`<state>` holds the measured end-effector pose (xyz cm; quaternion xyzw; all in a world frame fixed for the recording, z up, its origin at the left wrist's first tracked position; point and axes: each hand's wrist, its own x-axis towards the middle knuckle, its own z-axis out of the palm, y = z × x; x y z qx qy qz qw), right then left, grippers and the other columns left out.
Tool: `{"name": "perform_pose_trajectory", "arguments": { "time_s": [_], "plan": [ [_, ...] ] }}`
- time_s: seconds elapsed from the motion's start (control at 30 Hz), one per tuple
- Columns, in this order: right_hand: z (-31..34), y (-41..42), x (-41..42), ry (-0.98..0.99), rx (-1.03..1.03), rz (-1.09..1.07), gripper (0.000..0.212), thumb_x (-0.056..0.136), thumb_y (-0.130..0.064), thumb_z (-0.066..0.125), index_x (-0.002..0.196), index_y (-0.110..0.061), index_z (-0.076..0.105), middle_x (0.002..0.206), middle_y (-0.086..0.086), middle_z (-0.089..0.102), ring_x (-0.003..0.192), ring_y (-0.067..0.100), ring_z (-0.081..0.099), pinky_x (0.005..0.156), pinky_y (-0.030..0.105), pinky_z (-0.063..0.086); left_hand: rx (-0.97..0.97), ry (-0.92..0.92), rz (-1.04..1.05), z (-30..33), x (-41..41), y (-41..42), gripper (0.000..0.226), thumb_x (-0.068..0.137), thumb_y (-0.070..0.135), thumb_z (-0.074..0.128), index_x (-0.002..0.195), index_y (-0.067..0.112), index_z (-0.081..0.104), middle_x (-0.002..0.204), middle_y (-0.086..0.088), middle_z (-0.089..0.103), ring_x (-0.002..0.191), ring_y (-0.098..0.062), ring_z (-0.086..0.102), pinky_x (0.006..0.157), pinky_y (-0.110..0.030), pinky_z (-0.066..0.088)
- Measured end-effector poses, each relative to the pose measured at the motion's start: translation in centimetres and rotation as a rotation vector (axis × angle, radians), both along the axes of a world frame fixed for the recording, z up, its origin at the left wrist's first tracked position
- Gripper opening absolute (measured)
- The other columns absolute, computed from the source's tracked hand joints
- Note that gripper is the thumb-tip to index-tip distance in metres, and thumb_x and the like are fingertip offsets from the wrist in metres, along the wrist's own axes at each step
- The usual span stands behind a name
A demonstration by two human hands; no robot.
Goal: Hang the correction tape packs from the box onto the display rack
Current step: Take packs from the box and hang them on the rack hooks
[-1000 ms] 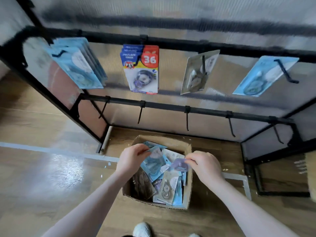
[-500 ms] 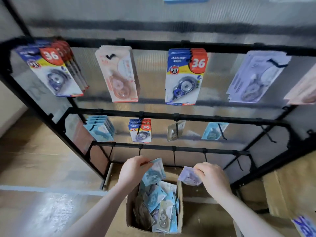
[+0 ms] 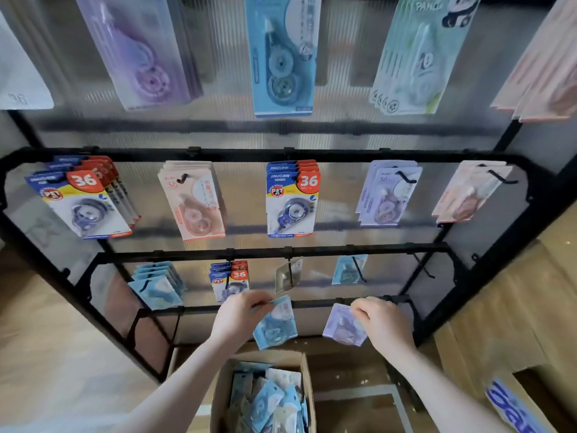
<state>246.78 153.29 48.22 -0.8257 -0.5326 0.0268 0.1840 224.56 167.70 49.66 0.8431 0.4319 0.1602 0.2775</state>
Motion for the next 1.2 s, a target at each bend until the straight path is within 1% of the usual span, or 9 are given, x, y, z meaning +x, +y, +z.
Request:
{"name": "perform_pose_trajectory", "arguments": {
  "time_s": [0.07, 0.2, 0.27, 0.37, 0.5, 0.63, 0.8, 0.97, 1.2],
  "plan": [
    [0.9, -0.1, 0.2, 0.000, -0.017, -0.025, 0.017, 0.092, -0.020, 0.056, 0.088, -0.011, 0.070, 0.085, 0.001, 0.069, 0.077, 0.019, 0.061, 0.061, 0.029, 0.046, 0.002, -0.015, -0.008, 0.8, 0.5, 0.1, 0.018, 0.089, 0.027, 0.060, 0.103, 0.019, 0.070, 0.089, 0.010, 0.064, 0.075, -0.005, 0.054, 0.054, -0.013, 0.037],
    [2.2, -0.6, 0.8, -0.022, -0.037, -0.066, 0.022, 0.095, -0.027, 0.050, 0.095, -0.015, 0.068, 0.093, -0.002, 0.068, 0.082, 0.014, 0.061, 0.064, 0.023, 0.047, -0.011, -0.030, -0.041, 2.0, 1.2, 0.2, 0.017, 0.089, 0.026, 0.061, 0.099, 0.018, 0.070, 0.088, 0.007, 0.067, 0.079, -0.012, 0.060, 0.062, -0.029, 0.047],
    [2.8, -0.9, 1.3, -0.034, -0.027, -0.077, 0.021, 0.095, -0.027, 0.050, 0.096, -0.015, 0.067, 0.094, -0.002, 0.067, 0.084, 0.016, 0.061, 0.063, 0.022, 0.043, -0.009, -0.034, -0.066, 2.5, 1.8, 0.1, 0.017, 0.089, 0.027, 0.060, 0.101, 0.020, 0.069, 0.093, 0.006, 0.069, 0.079, -0.010, 0.060, 0.058, -0.027, 0.047],
    [3.6, -1.5, 2.3, -0.057, -0.013, -0.076, 0.021, 0.095, -0.026, 0.050, 0.097, -0.014, 0.067, 0.096, -0.002, 0.067, 0.086, 0.018, 0.061, 0.057, 0.021, 0.036, -0.004, -0.051, -0.093, 2.9, 3.0, -0.2, 0.020, 0.090, 0.030, 0.059, 0.105, 0.021, 0.068, 0.099, 0.004, 0.069, 0.080, -0.008, 0.060, 0.049, -0.016, 0.041],
    [4.2, -2.3, 4.5, -0.088, -0.034, -0.064, 0.024, 0.097, -0.029, 0.046, 0.099, -0.017, 0.066, 0.098, -0.003, 0.066, 0.084, 0.014, 0.060, 0.061, 0.020, 0.040, -0.004, -0.055, -0.110, 3.1, 5.3, -1.2, 0.020, 0.089, 0.031, 0.060, 0.106, 0.023, 0.068, 0.101, 0.006, 0.068, 0.080, -0.006, 0.060, 0.047, -0.010, 0.036],
    [4.1, -3.0, 8.3, -0.084, -0.064, -0.056, 0.023, 0.098, -0.028, 0.044, 0.098, -0.019, 0.065, 0.096, -0.005, 0.065, 0.085, 0.013, 0.059, 0.062, 0.020, 0.039, 0.009, -0.053, -0.111, 2.9, 8.9, -2.2, 0.018, 0.089, 0.030, 0.061, 0.102, 0.022, 0.070, 0.095, 0.009, 0.067, 0.079, -0.006, 0.059, 0.052, -0.011, 0.037],
    [3.1, -3.0, 14.6, -0.060, -0.090, 0.014, 0.025, 0.097, -0.025, 0.043, 0.091, -0.016, 0.065, 0.088, -0.001, 0.064, 0.080, 0.016, 0.058, 0.065, 0.028, 0.043, 0.017, -0.023, -0.070, 2.4, 14.8, -3.3, 0.014, 0.088, 0.028, 0.062, 0.094, 0.019, 0.071, 0.086, 0.012, 0.066, 0.082, -0.011, 0.061, 0.068, -0.024, 0.044],
    [2.8, -2.2, 20.8, -0.030, -0.084, 0.098, 0.025, 0.097, -0.023, 0.044, 0.089, -0.013, 0.066, 0.088, 0.000, 0.065, 0.079, 0.016, 0.059, 0.063, 0.028, 0.042, -0.008, -0.027, -0.018, 1.8, 20.0, -4.0, 0.012, 0.087, 0.026, 0.063, 0.092, 0.020, 0.072, 0.088, 0.009, 0.070, 0.078, -0.006, 0.059, 0.064, -0.019, 0.040],
    [2.1, -0.7, 25.3, -0.034, -0.099, 0.150, 0.022, 0.095, -0.022, 0.047, 0.088, -0.013, 0.066, 0.086, 0.003, 0.066, 0.078, 0.020, 0.059, 0.063, 0.031, 0.042, -0.027, 0.030, 0.066, 1.0, 23.9, -4.4, 0.016, 0.088, 0.027, 0.062, 0.097, 0.019, 0.072, 0.095, 0.006, 0.071, 0.085, -0.013, 0.064, 0.066, -0.025, 0.045]
  ]
}}
